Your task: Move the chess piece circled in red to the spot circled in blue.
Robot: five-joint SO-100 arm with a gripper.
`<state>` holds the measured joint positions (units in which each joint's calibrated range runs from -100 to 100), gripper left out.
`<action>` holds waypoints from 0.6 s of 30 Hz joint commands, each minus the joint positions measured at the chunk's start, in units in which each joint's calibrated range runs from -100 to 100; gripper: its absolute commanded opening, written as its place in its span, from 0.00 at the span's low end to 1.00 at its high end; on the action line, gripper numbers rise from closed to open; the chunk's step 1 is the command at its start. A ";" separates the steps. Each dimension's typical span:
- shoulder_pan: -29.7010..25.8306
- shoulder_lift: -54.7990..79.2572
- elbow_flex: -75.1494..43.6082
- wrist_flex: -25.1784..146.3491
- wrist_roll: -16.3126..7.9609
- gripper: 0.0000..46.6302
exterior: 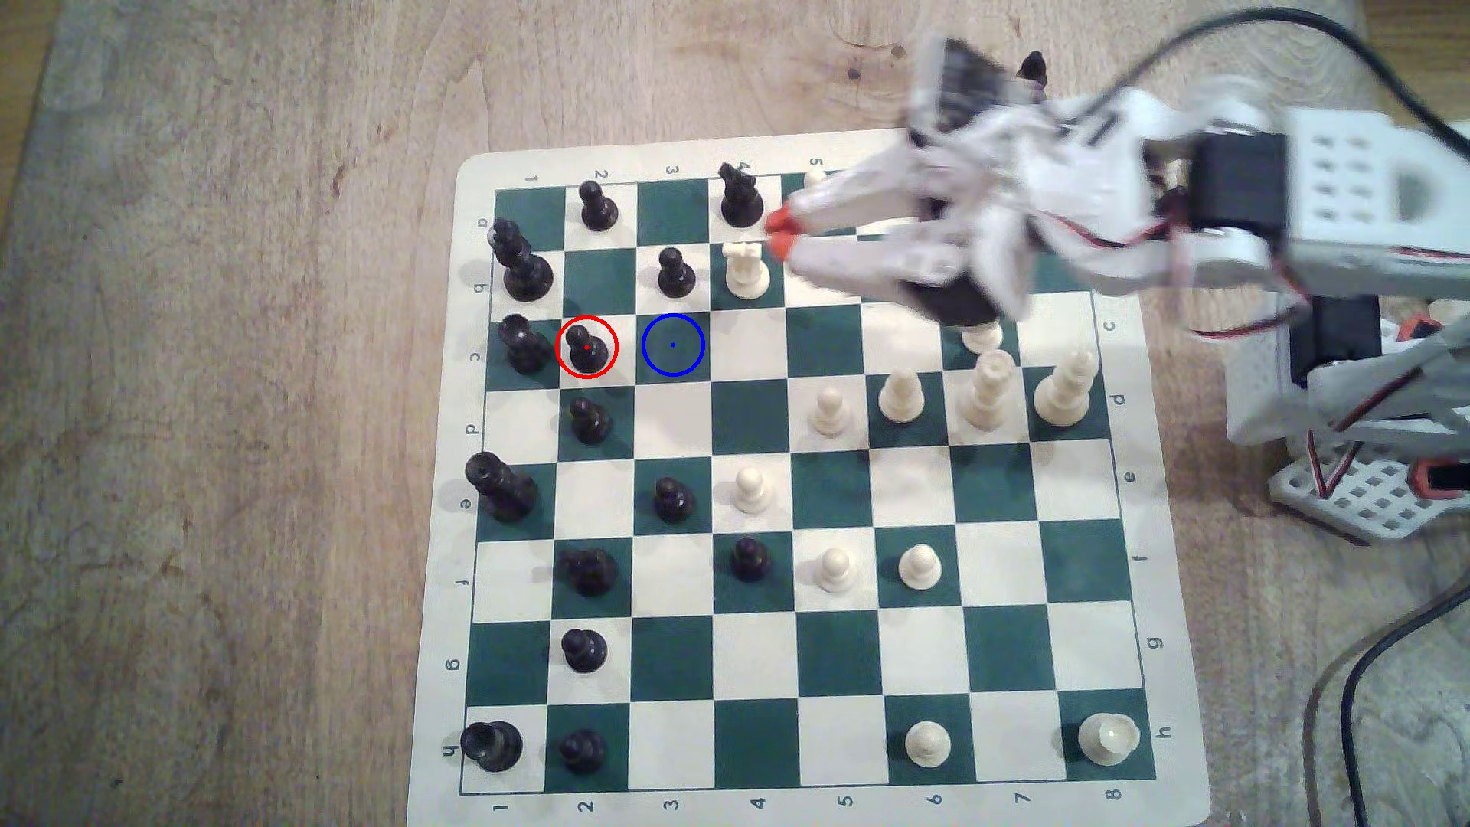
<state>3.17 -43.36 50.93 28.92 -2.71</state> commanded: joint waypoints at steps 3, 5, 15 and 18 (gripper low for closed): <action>-1.02 17.81 -20.46 5.15 -1.42 0.01; -1.18 21.12 -24.00 6.62 -1.42 0.01; -1.88 38.78 -39.96 10.55 -3.22 0.01; -0.71 44.63 -45.76 10.22 -3.71 0.01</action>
<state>1.11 -2.56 16.13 40.40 -5.89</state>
